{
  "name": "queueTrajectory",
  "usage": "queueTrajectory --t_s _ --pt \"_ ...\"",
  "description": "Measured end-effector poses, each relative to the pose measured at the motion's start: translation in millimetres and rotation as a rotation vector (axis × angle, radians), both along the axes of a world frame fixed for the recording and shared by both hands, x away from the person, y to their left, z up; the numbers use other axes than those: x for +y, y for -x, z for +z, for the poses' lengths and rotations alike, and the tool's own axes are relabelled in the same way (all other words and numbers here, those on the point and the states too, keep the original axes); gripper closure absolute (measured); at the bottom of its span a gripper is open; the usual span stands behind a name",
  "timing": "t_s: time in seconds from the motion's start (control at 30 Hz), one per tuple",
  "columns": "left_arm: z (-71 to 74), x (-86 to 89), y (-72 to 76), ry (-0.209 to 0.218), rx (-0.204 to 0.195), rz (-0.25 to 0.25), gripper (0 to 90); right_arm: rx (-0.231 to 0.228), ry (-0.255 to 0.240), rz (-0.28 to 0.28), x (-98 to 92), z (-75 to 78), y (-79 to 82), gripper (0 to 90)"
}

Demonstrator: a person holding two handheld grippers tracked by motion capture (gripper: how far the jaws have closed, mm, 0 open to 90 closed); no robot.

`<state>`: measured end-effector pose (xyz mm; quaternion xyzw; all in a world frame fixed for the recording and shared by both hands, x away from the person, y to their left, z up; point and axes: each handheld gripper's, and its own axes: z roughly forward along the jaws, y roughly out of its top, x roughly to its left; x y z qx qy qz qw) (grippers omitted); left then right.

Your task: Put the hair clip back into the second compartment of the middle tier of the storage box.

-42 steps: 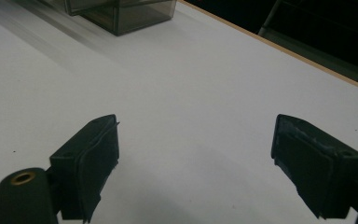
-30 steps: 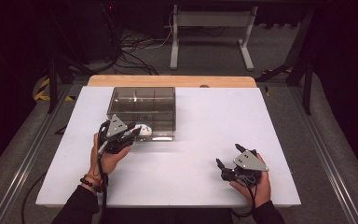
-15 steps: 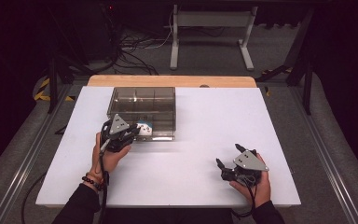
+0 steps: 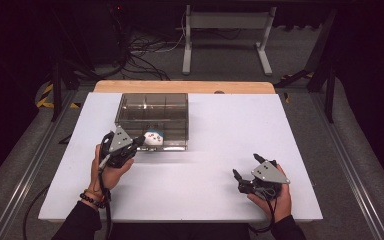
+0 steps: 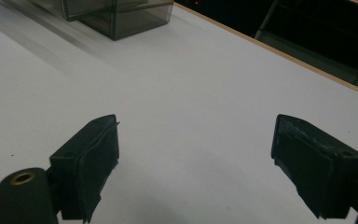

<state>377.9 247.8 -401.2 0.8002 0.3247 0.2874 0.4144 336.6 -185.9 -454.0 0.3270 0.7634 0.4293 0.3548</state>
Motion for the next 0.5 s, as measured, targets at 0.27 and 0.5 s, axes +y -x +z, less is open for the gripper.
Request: queueTrajectory --t_s 0.27,0.5 --pt "-5.3 9.0 11.9 -0.008 -0.027 -0.008 89.6 -0.007 -0.003 -0.001 -1.2 1.2 1.0 15.6" --pt "-12.1 11.1 19.9 -0.023 -0.035 -0.024 89.6 -0.008 -0.002 -0.003 -1.4 2.0 1.5 15.6"
